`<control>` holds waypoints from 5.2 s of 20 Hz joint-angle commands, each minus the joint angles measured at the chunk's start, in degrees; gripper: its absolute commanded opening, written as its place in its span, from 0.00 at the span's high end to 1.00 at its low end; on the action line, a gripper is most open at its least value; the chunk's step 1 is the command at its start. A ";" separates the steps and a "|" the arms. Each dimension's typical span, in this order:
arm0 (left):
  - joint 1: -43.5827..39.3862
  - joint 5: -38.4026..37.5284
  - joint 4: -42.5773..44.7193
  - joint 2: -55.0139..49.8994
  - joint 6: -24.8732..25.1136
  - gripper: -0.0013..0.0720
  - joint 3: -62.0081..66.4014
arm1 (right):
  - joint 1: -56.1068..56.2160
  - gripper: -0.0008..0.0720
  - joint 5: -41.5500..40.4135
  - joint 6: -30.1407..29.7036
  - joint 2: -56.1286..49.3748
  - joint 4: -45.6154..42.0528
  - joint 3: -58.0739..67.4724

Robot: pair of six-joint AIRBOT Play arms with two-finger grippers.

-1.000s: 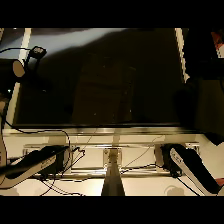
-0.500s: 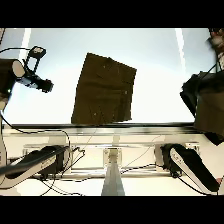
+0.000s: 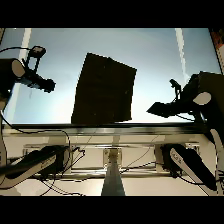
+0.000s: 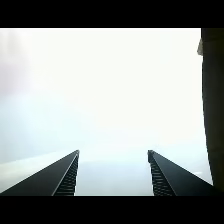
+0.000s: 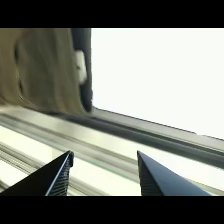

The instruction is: Fold the clothes and pants, and hang the long-sleeved shirts on hangers.

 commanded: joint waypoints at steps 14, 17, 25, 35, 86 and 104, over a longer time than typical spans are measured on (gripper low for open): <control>1.55 -0.94 -0.59 -4.31 -6.91 0.35 -0.02 | 19.37 0.21 -14.03 -6.08 -25.57 20.48 0.87; 6.36 -2.78 -4.35 -6.56 -7.19 0.35 -0.02 | 20.46 0.24 -14.01 -6.82 -25.62 20.35 4.85; 29.27 -10.93 -29.73 -6.99 5.49 0.35 -11.50 | 20.55 0.55 -9.46 -10.19 -25.62 15.15 6.25; 26.88 -3.39 -39.43 -7.02 17.53 0.32 -30.01 | 20.55 0.56 -9.99 -10.12 -25.62 10.75 6.25; 15.30 10.93 -44.72 47.47 17.35 0.95 0.13 | 28.92 0.95 -10.40 4.55 10.99 15.32 41.46; -9.03 24.33 -48.87 12.61 14.43 0.95 -28.70 | 16.33 0.95 -24.11 22.27 -9.88 -3.45 15.23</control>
